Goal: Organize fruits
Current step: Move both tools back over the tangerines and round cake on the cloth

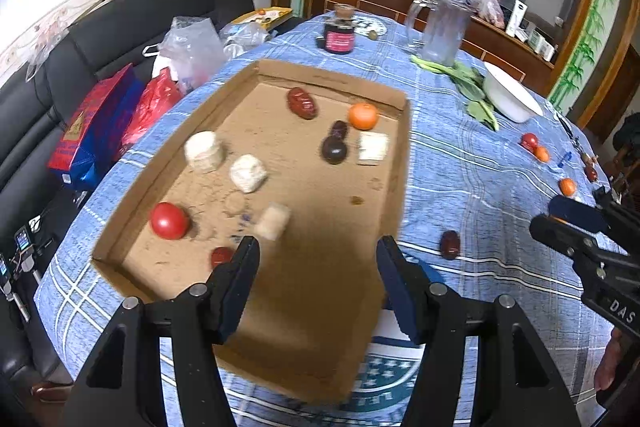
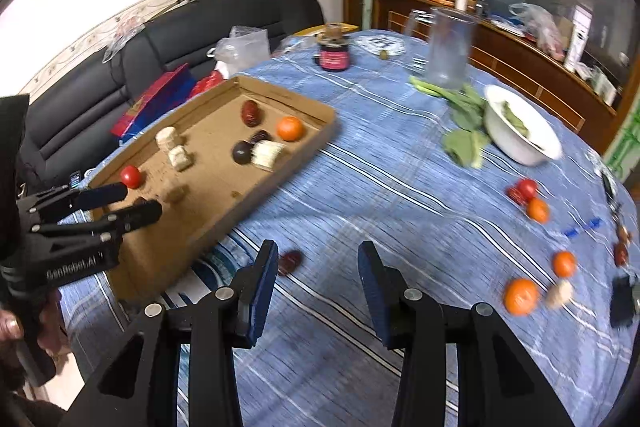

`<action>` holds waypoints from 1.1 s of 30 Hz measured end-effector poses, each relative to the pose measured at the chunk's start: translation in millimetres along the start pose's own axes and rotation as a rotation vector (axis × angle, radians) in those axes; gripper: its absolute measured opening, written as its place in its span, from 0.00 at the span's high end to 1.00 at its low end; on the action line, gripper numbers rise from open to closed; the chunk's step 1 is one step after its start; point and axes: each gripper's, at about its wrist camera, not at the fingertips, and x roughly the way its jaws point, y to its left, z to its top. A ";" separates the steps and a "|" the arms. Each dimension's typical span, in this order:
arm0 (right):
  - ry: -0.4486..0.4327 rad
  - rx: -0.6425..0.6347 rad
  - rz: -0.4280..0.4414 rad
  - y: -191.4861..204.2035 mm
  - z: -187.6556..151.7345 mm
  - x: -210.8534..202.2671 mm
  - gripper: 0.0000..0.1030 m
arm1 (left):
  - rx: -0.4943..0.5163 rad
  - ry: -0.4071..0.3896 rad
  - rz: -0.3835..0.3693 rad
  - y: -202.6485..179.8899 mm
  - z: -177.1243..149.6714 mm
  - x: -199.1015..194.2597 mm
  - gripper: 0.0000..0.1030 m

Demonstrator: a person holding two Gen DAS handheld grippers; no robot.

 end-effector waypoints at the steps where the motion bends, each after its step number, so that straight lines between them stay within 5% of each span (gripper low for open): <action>1: 0.000 0.012 -0.006 -6.7 -5.4 -4.2 0.57 | 0.008 -0.001 -0.001 -5.5 0.0 -0.1 0.41; 5: -0.003 0.067 -0.033 -35.6 -28.2 -21.1 0.57 | 0.054 -0.007 -0.010 -35.9 -1.0 0.0 0.34; 18: 0.022 0.258 -0.157 -148.5 -100.7 -62.2 0.57 | 0.229 0.043 -0.095 -146.7 -12.4 12.6 0.34; 27: 0.011 0.336 -0.219 -222.1 -94.2 -52.1 0.57 | 0.326 0.090 -0.117 -199.0 -19.2 25.9 0.33; 33: 0.019 0.344 -0.152 -235.8 -77.6 -15.7 0.52 | 0.342 0.115 -0.112 -215.7 -15.1 37.7 0.33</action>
